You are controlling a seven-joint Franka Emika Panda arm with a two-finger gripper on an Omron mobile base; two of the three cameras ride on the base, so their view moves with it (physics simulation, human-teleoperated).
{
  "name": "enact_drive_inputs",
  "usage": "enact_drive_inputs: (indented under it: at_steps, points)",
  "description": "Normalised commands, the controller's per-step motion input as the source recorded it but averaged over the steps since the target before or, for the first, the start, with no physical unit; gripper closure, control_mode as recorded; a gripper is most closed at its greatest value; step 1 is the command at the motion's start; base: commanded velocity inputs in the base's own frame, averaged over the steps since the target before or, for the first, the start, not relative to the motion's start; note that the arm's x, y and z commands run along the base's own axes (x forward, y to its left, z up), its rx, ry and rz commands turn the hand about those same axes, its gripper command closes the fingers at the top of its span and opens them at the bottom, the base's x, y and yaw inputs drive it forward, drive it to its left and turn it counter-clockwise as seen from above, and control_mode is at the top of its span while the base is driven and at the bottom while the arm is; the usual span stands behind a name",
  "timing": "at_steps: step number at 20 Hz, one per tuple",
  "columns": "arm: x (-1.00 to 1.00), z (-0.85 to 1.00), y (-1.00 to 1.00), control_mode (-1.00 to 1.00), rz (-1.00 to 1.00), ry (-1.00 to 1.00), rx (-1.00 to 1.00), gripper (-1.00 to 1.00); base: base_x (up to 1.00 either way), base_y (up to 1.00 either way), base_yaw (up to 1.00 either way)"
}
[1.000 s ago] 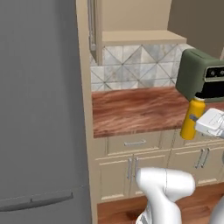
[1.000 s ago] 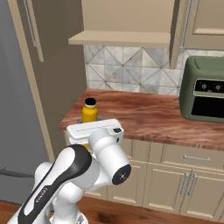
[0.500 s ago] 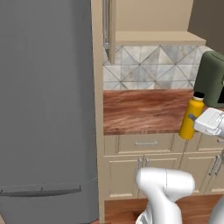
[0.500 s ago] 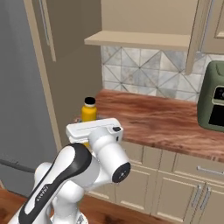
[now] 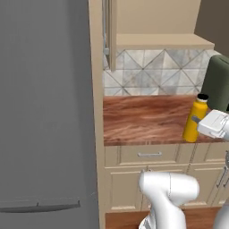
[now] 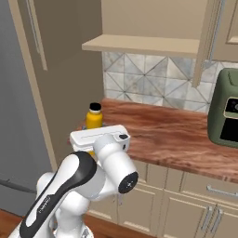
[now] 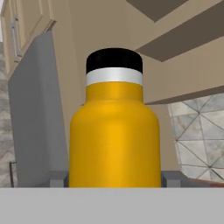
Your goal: Pick the water bottle, bottled drink from the counter and place them in the open cabinet.
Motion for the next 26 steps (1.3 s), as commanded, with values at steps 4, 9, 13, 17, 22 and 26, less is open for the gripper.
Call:
enact_drive_inputs:
  at_steps: [4, 9, 13, 17, 22, 26]
  points:
    - [0.00, 0.00, 0.00, 1.00, 0.00, 0.00, 0.00, 1.00, 0.57, -0.07, 0.00]
    - [0.00, 0.00, 0.00, 1.00, 0.00, 0.00, 0.00, 1.00, 0.45, -0.17, 0.00]
    - [0.00, 0.00, 0.00, 1.00, 0.00, 0.00, 0.00, 1.00, 0.35, -0.32, 0.00]
    - [0.00, 0.00, 0.00, 1.00, 0.00, 0.00, 0.00, 1.00, 0.37, -0.31, 0.00]
    - [0.00, 0.00, 0.00, 1.00, 0.00, 0.00, 0.00, 1.00, 0.42, -0.29, 0.01]
    - [0.00, 0.00, 0.00, 1.00, 0.00, 0.00, 0.00, 1.00, 0.34, -0.31, 0.00]
